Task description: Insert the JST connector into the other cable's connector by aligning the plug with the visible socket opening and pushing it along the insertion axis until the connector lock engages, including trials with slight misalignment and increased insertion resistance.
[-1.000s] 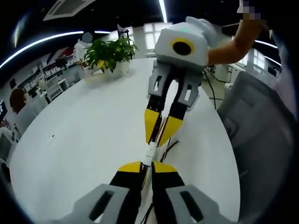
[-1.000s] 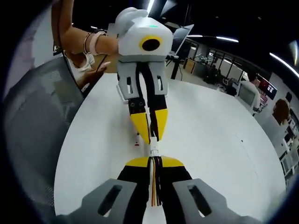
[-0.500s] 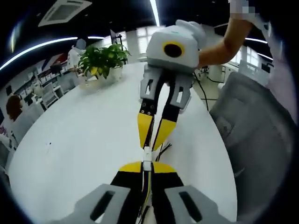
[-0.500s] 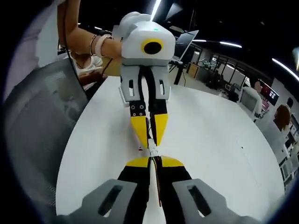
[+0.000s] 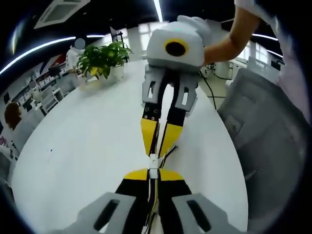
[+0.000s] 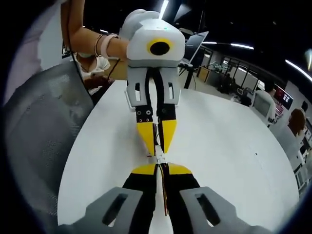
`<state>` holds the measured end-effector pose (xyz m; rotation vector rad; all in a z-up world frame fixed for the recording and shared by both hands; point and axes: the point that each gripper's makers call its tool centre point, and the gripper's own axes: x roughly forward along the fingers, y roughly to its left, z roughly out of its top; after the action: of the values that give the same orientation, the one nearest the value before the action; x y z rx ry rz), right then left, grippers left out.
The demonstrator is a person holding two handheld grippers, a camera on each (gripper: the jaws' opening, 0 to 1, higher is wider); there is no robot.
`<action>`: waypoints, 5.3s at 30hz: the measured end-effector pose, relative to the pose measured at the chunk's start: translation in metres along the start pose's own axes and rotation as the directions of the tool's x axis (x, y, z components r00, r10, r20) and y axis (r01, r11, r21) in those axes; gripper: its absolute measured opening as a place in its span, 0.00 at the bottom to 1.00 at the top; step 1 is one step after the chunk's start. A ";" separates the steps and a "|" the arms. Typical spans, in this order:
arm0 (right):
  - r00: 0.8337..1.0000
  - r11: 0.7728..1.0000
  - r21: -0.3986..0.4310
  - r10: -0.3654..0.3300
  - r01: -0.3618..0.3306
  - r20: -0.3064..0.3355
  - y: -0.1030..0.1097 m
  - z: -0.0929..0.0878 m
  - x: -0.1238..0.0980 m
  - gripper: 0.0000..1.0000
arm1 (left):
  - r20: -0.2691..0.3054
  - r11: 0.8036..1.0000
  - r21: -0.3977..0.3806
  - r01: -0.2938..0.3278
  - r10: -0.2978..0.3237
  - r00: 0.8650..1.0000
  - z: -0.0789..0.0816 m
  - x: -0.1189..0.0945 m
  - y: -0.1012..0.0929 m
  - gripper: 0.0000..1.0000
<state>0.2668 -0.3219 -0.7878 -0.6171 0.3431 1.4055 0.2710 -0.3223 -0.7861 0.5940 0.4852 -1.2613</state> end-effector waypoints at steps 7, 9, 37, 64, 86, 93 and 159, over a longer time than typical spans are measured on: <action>0.999 1.000 0.007 -0.019 0.018 0.037 -0.012 0.006 0.008 0.03 | -0.021 1.000 -0.015 -0.026 0.026 0.999 -0.003 -0.005 0.016 0.00; 0.998 1.000 0.017 -0.026 0.025 0.052 -0.017 0.007 0.009 0.03 | -0.018 0.999 -0.016 -0.032 0.032 0.999 -0.004 -0.008 0.021 0.00; 0.998 0.986 0.160 -0.060 0.055 0.025 -0.039 -0.036 0.044 0.03 | -0.087 1.000 -0.020 -0.007 0.005 0.996 -0.043 0.033 0.047 0.00; 0.997 0.961 0.271 -0.065 0.054 0.034 -0.035 -0.047 0.053 0.06 | -0.092 0.999 -0.038 -0.030 0.026 0.995 -0.054 0.038 0.043 0.01; 0.992 0.964 0.254 -0.104 0.082 0.074 -0.034 -0.023 0.029 0.16 | -0.047 0.993 -0.037 -0.109 0.108 0.993 -0.036 0.002 0.042 0.14; 0.992 0.972 0.228 -0.083 0.059 0.093 -0.019 -0.014 0.021 0.14 | -0.044 0.993 -0.013 -0.116 0.115 0.992 -0.033 -0.011 0.028 0.14; 0.996 0.981 0.194 -0.013 -0.003 0.084 0.015 -0.034 0.029 0.04 | -0.092 0.981 -0.182 -0.067 0.051 0.994 -0.068 0.001 -0.018 0.00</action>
<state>0.2608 -0.3173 -0.8344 -0.3970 0.4054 1.3695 0.2529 -0.2817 -0.8404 0.5035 0.6460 -1.1228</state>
